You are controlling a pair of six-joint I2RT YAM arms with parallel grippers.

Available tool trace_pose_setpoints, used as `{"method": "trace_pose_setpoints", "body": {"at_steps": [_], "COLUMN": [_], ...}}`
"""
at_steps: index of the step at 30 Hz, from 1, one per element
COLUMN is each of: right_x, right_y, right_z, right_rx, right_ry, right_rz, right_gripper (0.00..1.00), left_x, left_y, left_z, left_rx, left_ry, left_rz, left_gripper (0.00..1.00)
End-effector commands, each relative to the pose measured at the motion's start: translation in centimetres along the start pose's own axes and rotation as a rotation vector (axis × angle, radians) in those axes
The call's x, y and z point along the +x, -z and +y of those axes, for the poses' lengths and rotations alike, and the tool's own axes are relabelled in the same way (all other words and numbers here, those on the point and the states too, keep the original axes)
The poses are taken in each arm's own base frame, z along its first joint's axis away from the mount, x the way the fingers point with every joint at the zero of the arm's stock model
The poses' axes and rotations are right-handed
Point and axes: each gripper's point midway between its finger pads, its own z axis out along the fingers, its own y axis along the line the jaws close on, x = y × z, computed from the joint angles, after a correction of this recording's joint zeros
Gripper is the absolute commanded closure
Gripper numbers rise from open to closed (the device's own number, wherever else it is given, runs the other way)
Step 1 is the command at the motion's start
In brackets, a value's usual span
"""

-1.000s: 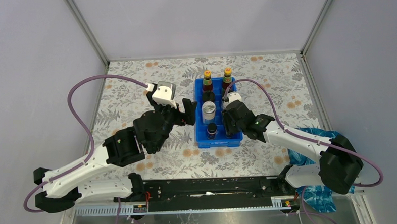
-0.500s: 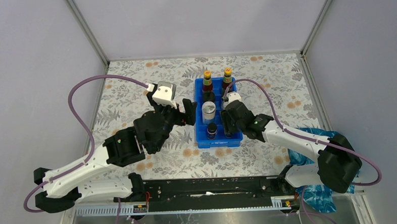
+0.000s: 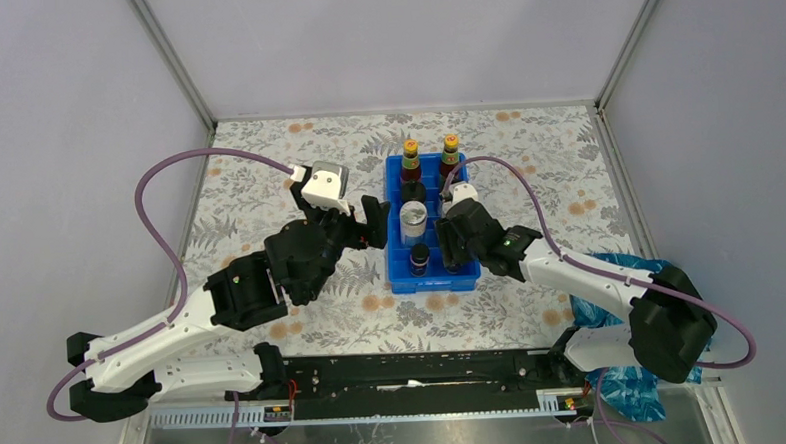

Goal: Organize the condiment bottles
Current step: Place the bottle in the storage box.

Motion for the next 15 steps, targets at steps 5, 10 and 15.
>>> {"method": "trace_pose_setpoints", "body": {"at_steps": [5, 10, 15], "right_x": [-3.8, -6.6, -11.1], "right_y": [3.0, 6.1, 11.3], "right_z": [-0.1, 0.2, 0.0], "right_rx": [-0.007, -0.038, -0.057], "right_ry": [-0.011, 0.009, 0.041], "right_rz": [-0.093, -0.155, -0.281], "right_gripper": [0.34, 0.31, 0.02], "left_x": [0.1, -0.3, -2.0], "left_y": [0.1, 0.2, 0.3], "left_z": [0.0, 0.1, 0.2], "left_rx": [-0.007, -0.013, -0.029], "left_ry": [-0.003, -0.003, -0.007], "left_rz": [0.007, 0.01, -0.009], "left_gripper": [0.1, 0.1, 0.1]}}
